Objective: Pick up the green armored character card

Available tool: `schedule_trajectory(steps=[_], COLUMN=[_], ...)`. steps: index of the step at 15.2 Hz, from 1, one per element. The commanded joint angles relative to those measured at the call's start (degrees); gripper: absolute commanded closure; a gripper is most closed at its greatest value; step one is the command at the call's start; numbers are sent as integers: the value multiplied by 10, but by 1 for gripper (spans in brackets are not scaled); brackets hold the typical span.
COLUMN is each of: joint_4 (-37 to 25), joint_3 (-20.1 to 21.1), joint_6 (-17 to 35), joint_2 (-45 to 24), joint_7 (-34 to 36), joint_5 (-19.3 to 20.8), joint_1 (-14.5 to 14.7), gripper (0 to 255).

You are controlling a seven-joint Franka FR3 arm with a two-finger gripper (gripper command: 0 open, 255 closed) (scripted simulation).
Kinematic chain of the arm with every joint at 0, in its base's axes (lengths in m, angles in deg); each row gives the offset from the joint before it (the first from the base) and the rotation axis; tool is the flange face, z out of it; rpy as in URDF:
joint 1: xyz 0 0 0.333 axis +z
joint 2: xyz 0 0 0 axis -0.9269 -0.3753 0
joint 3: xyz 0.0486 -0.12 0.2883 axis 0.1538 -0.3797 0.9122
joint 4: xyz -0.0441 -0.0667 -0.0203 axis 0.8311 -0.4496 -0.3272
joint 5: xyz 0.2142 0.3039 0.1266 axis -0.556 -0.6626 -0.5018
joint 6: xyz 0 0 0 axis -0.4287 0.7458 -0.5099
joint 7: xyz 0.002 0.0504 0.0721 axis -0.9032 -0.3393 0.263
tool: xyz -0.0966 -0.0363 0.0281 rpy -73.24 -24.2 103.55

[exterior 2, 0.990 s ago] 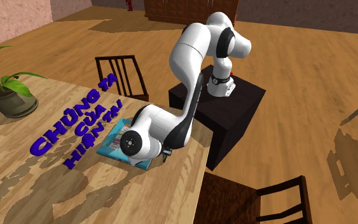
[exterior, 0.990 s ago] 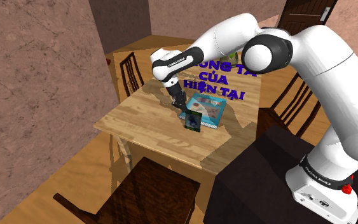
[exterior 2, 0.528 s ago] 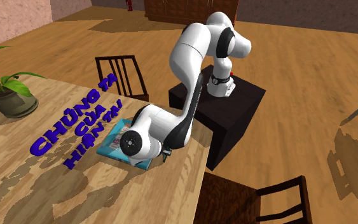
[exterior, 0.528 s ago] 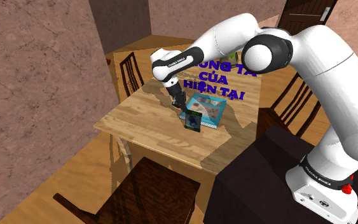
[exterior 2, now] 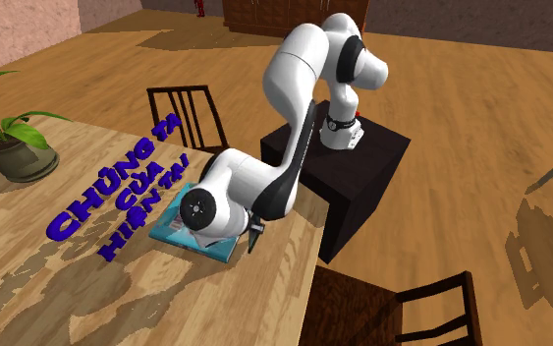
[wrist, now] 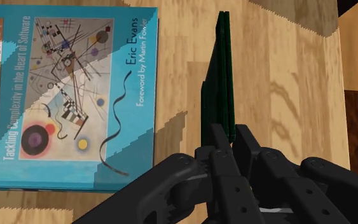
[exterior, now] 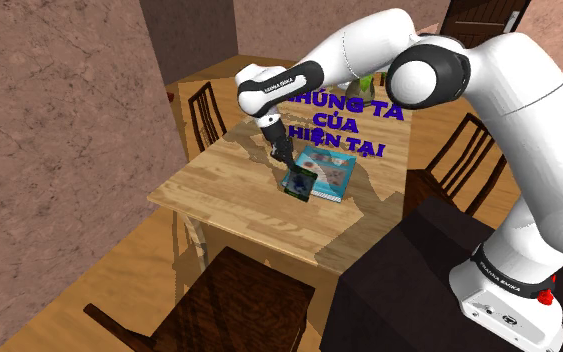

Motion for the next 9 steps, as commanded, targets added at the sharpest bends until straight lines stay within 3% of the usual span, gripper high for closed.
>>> schedule_trajectory(steps=[1, 9], joint_4=[-4, -18], joint_3=[0, 0], joint_6=[-11, -45], joint_2=[7, 26], joint_7=[-1, -5], joint_5=[0, -1], joint_1=[0, 1], gripper=[255, 255])
